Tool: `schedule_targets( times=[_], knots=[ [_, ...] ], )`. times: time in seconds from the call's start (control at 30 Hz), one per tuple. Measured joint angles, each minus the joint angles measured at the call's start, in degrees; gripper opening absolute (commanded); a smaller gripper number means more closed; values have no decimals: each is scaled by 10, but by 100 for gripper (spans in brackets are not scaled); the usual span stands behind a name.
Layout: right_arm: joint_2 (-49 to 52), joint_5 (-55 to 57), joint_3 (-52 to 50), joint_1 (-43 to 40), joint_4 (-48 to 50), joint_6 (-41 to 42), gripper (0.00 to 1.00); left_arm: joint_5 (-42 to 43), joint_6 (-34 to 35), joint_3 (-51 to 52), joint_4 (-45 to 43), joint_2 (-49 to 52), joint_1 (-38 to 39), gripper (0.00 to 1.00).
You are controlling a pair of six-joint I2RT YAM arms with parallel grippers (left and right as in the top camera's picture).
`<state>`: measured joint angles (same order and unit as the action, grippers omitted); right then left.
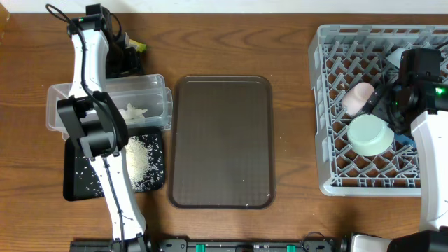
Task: Sort waste into correct bins and load items into the dishwasher rack
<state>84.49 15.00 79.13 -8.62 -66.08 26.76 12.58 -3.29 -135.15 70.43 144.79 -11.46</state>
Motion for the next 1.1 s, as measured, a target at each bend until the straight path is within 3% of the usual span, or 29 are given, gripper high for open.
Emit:
schedule_targets(
  times=[0.07,0.13,0.3,0.6,0.73,1.1],
  knots=[
    [0,0,0,0,0,0,99,5,-9,0,-6,0,-3,84],
    [0,0,0,0,0,0,99,7,-12,0,-30,0,-7,89],
    [0,0,0,0,0,0,99,9,19,0,-139,0,-20,91],
    [0,0,0,0,0,0,99,10,152,0,-322,0,-9,95],
    [0,0,0,0,0,0,99,1,229,0,-330,0,12,96],
    [0,0,0,0,0,0,99,-70,461,0,-244,2,22,96]
  ],
)
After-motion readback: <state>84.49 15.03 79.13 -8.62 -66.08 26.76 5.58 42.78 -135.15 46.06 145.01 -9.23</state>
